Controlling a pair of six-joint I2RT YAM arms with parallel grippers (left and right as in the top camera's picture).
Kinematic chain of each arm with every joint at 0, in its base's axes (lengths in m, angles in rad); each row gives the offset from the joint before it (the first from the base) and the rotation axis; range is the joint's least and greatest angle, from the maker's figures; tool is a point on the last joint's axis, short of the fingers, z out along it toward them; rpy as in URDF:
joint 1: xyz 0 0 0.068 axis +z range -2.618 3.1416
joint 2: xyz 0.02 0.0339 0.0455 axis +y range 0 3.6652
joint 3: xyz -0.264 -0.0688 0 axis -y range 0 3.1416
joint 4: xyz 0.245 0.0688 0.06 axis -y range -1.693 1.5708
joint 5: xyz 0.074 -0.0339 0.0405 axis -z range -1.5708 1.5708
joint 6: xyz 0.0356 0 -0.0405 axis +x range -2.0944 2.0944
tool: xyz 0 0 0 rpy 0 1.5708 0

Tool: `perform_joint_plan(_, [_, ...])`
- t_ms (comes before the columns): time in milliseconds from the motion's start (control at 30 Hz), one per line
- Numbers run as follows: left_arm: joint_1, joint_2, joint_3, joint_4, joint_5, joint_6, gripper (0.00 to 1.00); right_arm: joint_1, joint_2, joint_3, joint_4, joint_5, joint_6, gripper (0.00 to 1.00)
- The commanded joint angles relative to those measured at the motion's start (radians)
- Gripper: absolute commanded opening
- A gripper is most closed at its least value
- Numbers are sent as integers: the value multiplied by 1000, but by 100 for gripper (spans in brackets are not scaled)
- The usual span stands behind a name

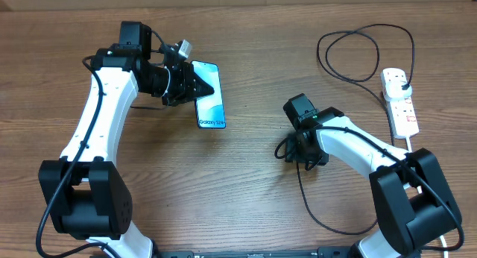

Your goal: Plug charger to phone and switch on socket

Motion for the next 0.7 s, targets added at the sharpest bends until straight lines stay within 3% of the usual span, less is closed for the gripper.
perform_joint_plan(0, [3, -35, -5, 2, 21, -6, 4, 5, 50, -25, -19, -9, 1, 58])
perform_joint_plan(100, [3, -35, -5, 3, 20, -6, 4, 5, 50, -25, -21, -19, 1, 54])
perform_joint_plan(300, [3, -35, -5, 2, 21, -6, 4, 8, 50, -26, -34, -69, 0, 23])
perform_joint_plan(667, [3, -35, -5, 4, 21, -7, 4, 39, 50, -25, -21, -22, 1, 20])
